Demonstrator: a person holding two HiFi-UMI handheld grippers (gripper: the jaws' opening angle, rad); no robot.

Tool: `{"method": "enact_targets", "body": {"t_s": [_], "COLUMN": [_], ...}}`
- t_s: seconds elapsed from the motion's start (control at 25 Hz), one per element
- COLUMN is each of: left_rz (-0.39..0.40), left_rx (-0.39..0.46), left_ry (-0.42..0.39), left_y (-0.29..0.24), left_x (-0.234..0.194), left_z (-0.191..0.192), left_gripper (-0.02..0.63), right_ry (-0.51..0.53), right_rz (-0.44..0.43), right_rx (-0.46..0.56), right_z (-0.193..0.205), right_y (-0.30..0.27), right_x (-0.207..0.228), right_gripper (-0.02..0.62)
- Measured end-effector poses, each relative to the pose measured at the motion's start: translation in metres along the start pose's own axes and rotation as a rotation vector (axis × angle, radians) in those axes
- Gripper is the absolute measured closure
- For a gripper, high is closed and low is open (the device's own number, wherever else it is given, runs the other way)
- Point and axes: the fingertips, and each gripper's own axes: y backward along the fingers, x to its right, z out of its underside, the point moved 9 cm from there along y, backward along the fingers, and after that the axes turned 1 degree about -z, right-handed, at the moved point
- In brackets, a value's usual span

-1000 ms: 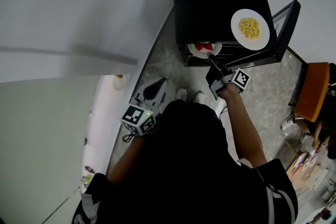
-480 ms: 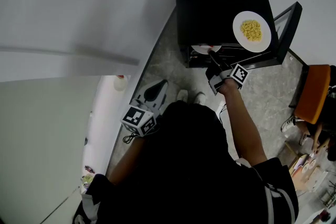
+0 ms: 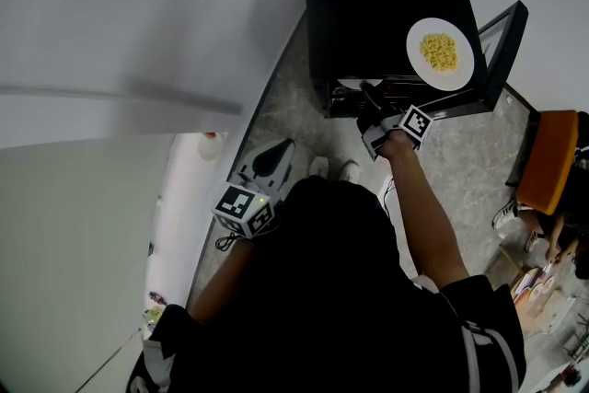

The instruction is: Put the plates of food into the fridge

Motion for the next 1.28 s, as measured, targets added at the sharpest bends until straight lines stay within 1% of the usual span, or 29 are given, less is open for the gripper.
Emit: {"method": "enact_targets", "body": {"t_s": [0.24, 0.52, 0.72, 0.76, 0.88, 0.96, 1.0, 1.12, 1.28], "left_rz": [0.017, 0.021, 0.026, 0.028, 0.029, 0.027, 0.029, 0.038, 0.065], "left_rx": [-0.035, -0.024, -0.021, -0.02, -0.01, 0.0, 0.004, 0.011, 0.006], "left_ry": [-0.028, -0.013, -0.014, -0.014, -0.031, -0.052, -0.054, -0.044, -0.069], "left_y": [-0.003, -0.004, -0.005, -0.005, -0.005, -0.003, -0.003, -0.004, -0.005], "left_x": [0.003, 0.001, 0.003, 0.004, 0.006, 0.006, 0.006, 0.005, 0.007], "left_z": [0.001, 0.002, 0.001, 0.001, 0.0, -0.003, -0.005, -0.006, -0.011], "left_gripper": [0.583, 0.583, 0.583, 0.583, 0.583, 0.583, 0.583, 0.583, 0.583], "right_ry": [-0.001, -0.02, -0.015, -0.012, -0.014, -0.005, 0.004, 0.023, 0.021], "right_rz": [0.004, 0.036, 0.114, 0.116, 0.082, 0.062, 0.059, 0.07, 0.085], "right_rx": [0.01, 0.033, 0.054, 0.059, 0.074, 0.078, 0.078, 0.068, 0.075], "right_z": [-0.002, 0.001, 0.002, 0.003, 0.005, 0.005, 0.006, 0.009, 0.011], "right_y": [-0.005, -0.011, -0.013, -0.014, -0.015, -0.013, -0.011, -0.002, 0.016], "right_x": [0.001, -0.001, -0.006, -0.009, -0.011, -0.012, -0.012, -0.012, -0.01], "right_gripper": [0.561, 0.561, 0.561, 0.561, 0.553, 0.511, 0.505, 0.497, 0.497]}}
